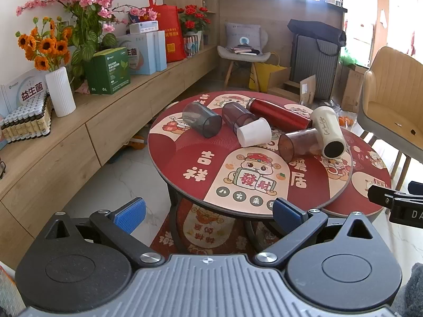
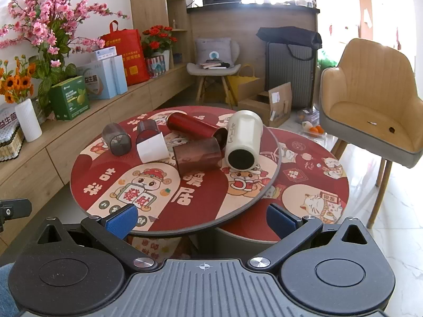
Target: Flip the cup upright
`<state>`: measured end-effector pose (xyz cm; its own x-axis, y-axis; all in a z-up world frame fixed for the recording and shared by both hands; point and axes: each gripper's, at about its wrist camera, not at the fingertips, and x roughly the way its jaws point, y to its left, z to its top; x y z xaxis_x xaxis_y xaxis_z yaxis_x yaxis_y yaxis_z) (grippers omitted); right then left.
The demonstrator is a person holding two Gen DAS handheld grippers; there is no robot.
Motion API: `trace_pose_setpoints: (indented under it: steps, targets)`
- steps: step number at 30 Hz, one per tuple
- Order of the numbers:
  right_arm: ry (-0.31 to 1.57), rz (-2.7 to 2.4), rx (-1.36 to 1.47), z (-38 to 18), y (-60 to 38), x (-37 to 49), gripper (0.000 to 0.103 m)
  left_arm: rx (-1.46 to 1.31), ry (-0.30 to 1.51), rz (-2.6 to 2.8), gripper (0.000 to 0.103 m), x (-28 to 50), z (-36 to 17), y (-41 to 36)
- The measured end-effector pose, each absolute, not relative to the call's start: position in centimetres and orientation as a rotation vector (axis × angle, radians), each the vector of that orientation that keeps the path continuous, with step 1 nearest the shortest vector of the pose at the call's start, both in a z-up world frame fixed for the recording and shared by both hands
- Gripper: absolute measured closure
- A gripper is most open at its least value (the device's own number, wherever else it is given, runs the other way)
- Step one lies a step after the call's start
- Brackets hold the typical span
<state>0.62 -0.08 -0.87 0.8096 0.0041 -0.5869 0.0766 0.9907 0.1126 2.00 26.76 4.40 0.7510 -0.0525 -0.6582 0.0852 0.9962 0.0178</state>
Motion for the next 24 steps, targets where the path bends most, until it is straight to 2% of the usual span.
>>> trace_pose_setpoints:
  steps: [24]
  targets:
    - [0.63, -0.039, 0.132, -1.09, 0.03, 0.5, 0.0, 0.042, 0.725, -0.075, 0.0, 1.95, 4.17, 26.81]
